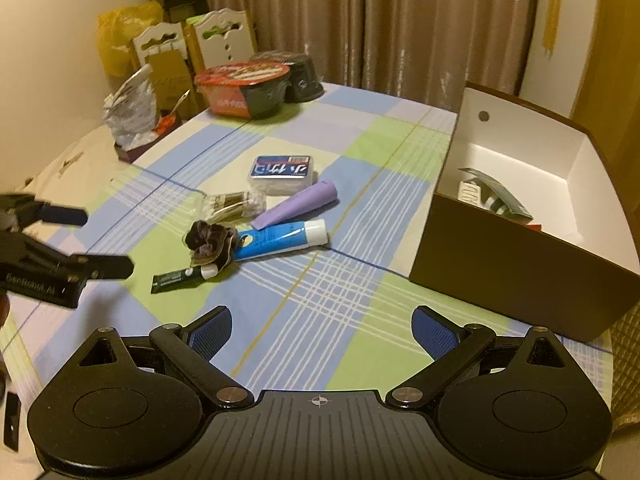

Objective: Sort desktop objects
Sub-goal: 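Withdraw both grippers from the box back toward the table items, then grasp the brown hair scrunchie with the left gripper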

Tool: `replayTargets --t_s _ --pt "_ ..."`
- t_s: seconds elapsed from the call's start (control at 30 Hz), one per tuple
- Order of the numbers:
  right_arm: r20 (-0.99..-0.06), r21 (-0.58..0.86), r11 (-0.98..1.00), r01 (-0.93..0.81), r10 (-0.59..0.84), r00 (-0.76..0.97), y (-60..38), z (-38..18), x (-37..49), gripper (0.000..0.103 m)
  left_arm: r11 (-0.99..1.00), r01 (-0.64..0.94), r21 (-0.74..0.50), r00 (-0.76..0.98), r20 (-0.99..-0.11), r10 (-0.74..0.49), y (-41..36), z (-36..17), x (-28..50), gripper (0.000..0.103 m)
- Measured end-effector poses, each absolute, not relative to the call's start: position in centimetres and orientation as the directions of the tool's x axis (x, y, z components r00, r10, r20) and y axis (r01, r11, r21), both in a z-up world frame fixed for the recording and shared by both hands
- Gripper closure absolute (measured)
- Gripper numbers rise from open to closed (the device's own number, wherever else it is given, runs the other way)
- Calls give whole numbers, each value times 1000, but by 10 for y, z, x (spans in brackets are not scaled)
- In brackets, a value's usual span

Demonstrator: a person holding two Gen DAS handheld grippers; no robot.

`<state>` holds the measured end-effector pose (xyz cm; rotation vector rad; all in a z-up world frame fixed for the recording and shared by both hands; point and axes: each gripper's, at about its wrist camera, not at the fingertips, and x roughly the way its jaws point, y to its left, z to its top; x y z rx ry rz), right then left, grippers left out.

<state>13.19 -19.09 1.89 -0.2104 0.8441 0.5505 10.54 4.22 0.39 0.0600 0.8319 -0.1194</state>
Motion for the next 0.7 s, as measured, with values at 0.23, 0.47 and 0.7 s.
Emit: replayTargets --t_s 0.23,0.47,0.7 --pt "-781 15 767 -641 410 472 -176 4 139 4 969 245 37 640 -757 -133 36 -10 131 8" --pt "-805 -32 679 -733 418 422 -158 -15 148 4 942 332 43 592 -787 -172 32 -31 156 17" --pt "-824 -36 651 -758 410 391 -149 -31 168 4 919 390 48 568 -799 -199 28 -46 175 29"
